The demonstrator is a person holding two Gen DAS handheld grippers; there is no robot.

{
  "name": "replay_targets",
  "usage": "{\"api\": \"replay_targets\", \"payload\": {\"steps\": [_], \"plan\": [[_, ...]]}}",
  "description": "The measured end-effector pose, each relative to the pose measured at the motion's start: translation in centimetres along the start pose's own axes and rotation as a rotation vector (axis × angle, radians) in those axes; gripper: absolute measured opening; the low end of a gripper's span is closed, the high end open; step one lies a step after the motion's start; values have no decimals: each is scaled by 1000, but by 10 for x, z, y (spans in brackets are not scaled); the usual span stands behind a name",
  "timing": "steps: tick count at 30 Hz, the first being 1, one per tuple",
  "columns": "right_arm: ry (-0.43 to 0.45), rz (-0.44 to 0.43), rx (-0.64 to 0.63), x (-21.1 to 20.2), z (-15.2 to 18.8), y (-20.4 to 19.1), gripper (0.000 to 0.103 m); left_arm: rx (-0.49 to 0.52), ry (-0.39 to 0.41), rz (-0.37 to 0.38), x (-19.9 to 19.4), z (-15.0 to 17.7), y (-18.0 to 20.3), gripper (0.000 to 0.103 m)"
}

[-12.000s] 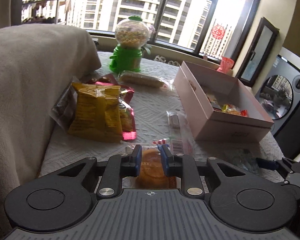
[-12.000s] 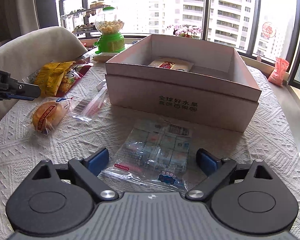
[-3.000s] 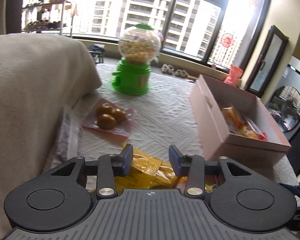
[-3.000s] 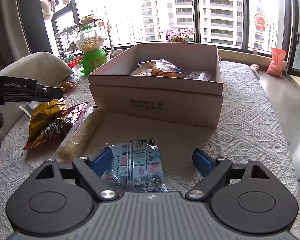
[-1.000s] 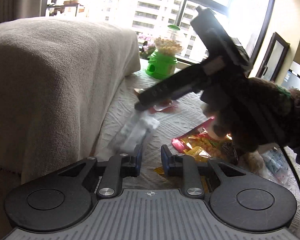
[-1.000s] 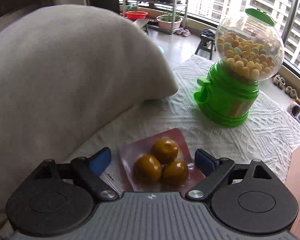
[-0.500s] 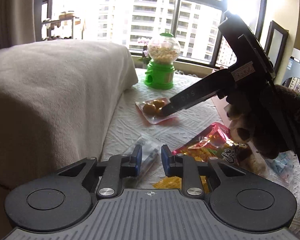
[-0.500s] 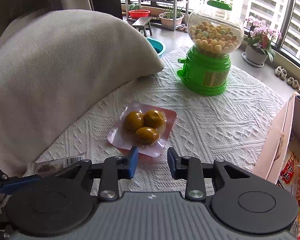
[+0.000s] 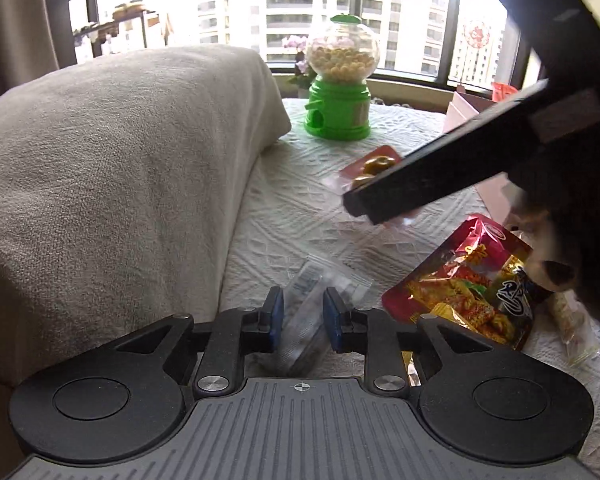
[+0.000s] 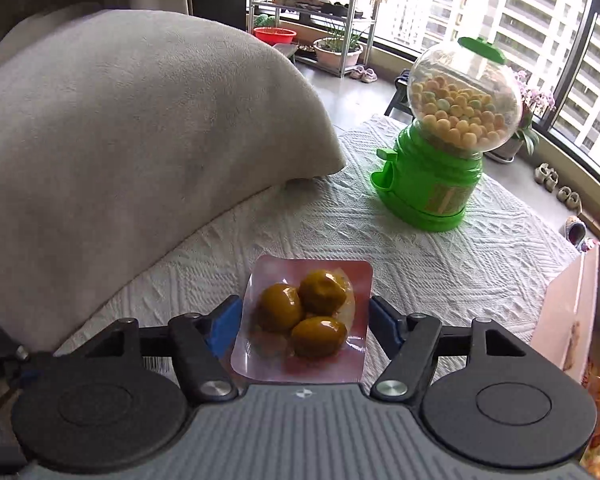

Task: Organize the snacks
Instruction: 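Lift the brown-snack tray with the right tool while the left tool lifts the biscuit bag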

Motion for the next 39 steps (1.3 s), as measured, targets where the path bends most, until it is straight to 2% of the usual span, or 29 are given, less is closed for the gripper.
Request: {"api": "replay_targets", "payload": {"steps": [6, 9, 13, 16, 17, 19, 22, 26, 27, 29, 31, 35, 39], "plan": [[65, -7, 35, -76, 46, 24, 69, -41, -25, 29, 3, 0, 3, 33], [73, 6, 70, -105, 81, 38, 69, -52, -41, 71, 4, 0, 9, 40], [83, 30, 66, -133, 130, 39, 69, -9, -60, 148, 1, -3, 23, 40], [83, 0, 25, -142, 158, 23, 69, 106, -26, 9, -1, -8, 17, 36], [79, -37, 22, -143, 165, 15, 69, 115, -39, -3, 1, -8, 14, 36], [66, -111, 20, -144, 180, 0, 70, 123, -81, 26, 8, -4, 16, 37], [59, -134, -5, -133, 189, -14, 71, 99, -97, 54, 9, -5, 15, 35], [77, -118, -25, -135, 195, -19, 72, 9, -177, 199, 6, 6, 23, 41], [77, -100, -28, -133, 197, -16, 72, 25, -180, 206, 3, 9, 27, 41], [81, -74, -25, -132, 199, -10, 81, 66, -187, 218, 0, 14, 38, 41], [80, -79, -6, -131, 201, -6, 84, 106, -201, 225, -2, 17, 47, 44], [77, -70, 18, -128, 201, -3, 88, 259, -207, 171, -4, 25, 64, 50], [91, -54, 40, -128, 203, -3, 89, 265, -227, 177, -2, 24, 63, 51]]}}
Point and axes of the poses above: each gripper's, at about its wrist camera, not at the fingertips, and x roughly the way its jaws point, y to its right, z to its underside, the point moved 9 cm from there along x, roughly the way its jaws point, and after that the axes turned 4 degrees about -x, right-handed, at the moved point
